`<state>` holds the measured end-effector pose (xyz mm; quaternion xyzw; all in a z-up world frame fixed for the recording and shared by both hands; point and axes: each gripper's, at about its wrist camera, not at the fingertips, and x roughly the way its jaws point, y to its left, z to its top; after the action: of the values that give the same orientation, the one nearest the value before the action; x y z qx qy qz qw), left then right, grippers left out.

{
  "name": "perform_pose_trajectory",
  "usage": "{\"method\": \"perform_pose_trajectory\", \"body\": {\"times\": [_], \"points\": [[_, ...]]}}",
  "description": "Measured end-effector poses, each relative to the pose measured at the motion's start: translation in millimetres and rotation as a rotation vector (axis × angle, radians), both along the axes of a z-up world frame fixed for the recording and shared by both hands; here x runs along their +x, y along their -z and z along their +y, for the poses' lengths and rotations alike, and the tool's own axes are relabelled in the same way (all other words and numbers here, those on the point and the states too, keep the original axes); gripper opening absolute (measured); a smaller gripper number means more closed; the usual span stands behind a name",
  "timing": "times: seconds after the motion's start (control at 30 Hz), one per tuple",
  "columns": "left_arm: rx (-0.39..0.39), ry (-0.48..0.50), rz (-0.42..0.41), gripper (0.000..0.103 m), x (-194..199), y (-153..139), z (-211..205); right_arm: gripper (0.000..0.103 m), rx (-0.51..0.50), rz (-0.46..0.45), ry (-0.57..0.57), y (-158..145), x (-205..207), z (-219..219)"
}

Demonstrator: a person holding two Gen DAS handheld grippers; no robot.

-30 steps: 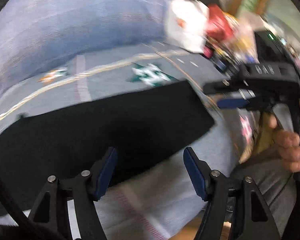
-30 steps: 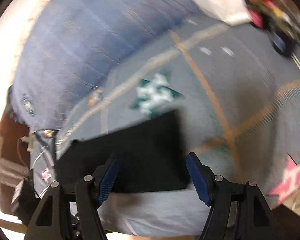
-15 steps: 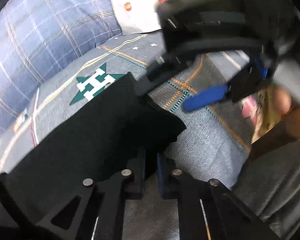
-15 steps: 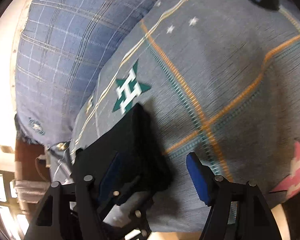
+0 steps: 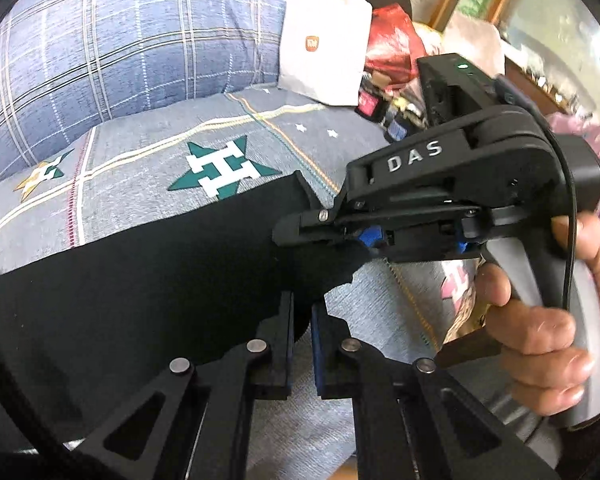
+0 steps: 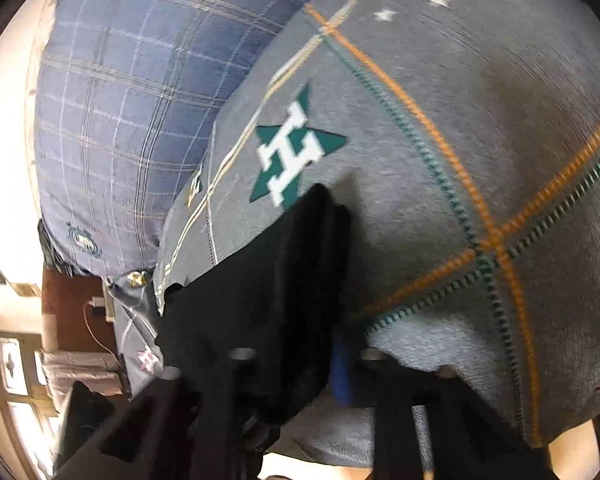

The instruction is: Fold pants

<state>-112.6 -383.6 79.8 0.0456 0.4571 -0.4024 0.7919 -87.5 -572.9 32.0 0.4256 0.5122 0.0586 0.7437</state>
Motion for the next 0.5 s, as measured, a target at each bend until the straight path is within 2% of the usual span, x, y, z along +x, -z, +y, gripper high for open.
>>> {"method": "perform_pose_trajectory", "body": {"times": [0.13,0.3,0.4,0.5], "points": [[-0.089,-0.064,-0.009,0.007,3.9,-23.5,28.1,0.014,-0.054,-0.180,-0.050,-39.6,0.3,24.1],[-0.158,-0.125,-0.008,0.007,3.3,-47.0,83.8,0.014,0.004,-0.364,-0.139,-71.9,4.3,79.0],[-0.187,-0.173,0.001,0.007,9.9,-55.3,126.7,0.014,-0.010,-0.433,-0.215,-87.1,11.8,116.2],[-0.166,-0.218,0.019,0.007,18.2,-52.9,159.8,0.014,0.044,-0.415,-0.269,-83.4,33.1,153.0]]}}
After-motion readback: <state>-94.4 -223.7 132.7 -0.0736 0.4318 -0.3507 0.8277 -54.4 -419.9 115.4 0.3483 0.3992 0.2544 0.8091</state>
